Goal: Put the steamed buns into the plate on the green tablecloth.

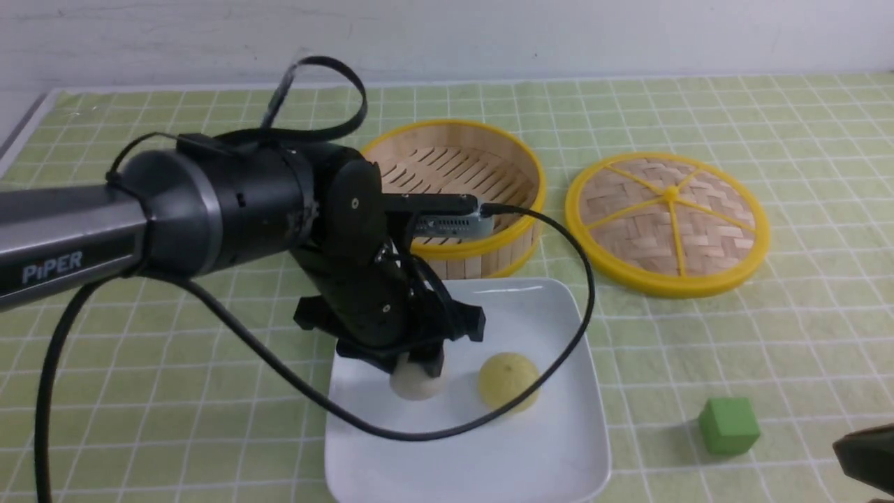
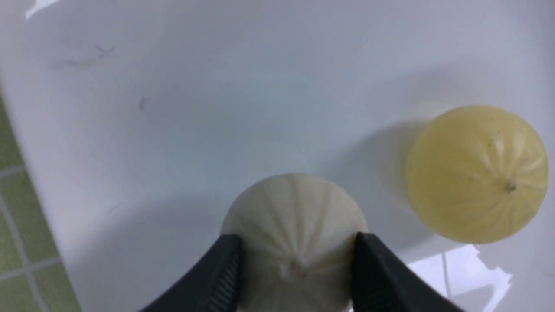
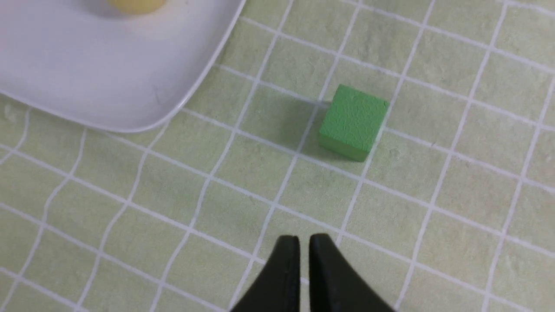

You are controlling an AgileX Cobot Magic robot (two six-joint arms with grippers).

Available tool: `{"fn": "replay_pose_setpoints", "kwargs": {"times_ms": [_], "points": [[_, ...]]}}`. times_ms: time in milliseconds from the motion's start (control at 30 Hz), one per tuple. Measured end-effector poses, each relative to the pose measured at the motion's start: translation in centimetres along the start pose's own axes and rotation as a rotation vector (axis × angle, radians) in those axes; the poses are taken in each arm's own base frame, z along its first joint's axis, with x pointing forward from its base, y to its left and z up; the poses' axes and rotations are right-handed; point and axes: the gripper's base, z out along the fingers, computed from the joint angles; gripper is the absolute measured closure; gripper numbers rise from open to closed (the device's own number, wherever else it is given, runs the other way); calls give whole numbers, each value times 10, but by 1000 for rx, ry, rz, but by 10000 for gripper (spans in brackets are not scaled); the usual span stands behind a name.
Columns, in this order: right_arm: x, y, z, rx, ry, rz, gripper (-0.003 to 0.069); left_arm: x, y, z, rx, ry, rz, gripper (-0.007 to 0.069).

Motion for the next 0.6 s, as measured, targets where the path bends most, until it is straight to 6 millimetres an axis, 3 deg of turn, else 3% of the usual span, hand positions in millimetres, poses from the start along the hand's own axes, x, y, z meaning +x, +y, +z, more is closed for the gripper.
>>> {"fn": "replay_pose_setpoints", "kwargs": {"times_ms": [133,233,300,467,600], "points": [[8,0,-28,-7,-37,-8,606,1,0,-4,-1,2,-26,151],[20,0,-47,-14,-67,0,606,-1,-1,-22,10,-51,-27,126],[36,-2,-65,-18,-117,34,608,-2,-2,-44,21,-122,-10,118],[60,-8,-93,-3,-294,49,666,0,-2,-68,33,-184,4,136],[79,-17,-105,29,-550,56,673,1,-2,-75,35,-195,7,225]]}}
